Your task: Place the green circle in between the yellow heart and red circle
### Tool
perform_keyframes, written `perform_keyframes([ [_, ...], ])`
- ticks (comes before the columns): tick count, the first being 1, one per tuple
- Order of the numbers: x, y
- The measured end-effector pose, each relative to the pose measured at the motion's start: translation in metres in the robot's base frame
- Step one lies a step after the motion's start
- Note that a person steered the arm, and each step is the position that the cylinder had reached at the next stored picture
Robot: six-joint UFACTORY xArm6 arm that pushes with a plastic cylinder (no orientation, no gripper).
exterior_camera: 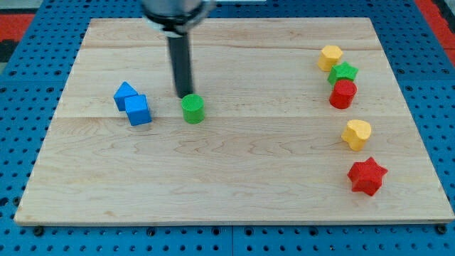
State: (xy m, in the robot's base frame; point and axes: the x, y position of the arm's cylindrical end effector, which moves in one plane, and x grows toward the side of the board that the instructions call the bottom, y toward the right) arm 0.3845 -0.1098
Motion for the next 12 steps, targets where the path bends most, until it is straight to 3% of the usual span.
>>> perform_keyframes([
  [1, -0.006, -0.033],
  [2, 0.053, 0.004],
  [3, 0.065, 0.082],
  [4, 0.064, 0.123],
  [5, 0.043, 0.064],
  [6, 0.026, 0.092],
  [7, 0.026, 0.157],
  [10, 0.079, 0.276],
  [11, 0.080, 0.219],
  [12, 0.108, 0.201],
])
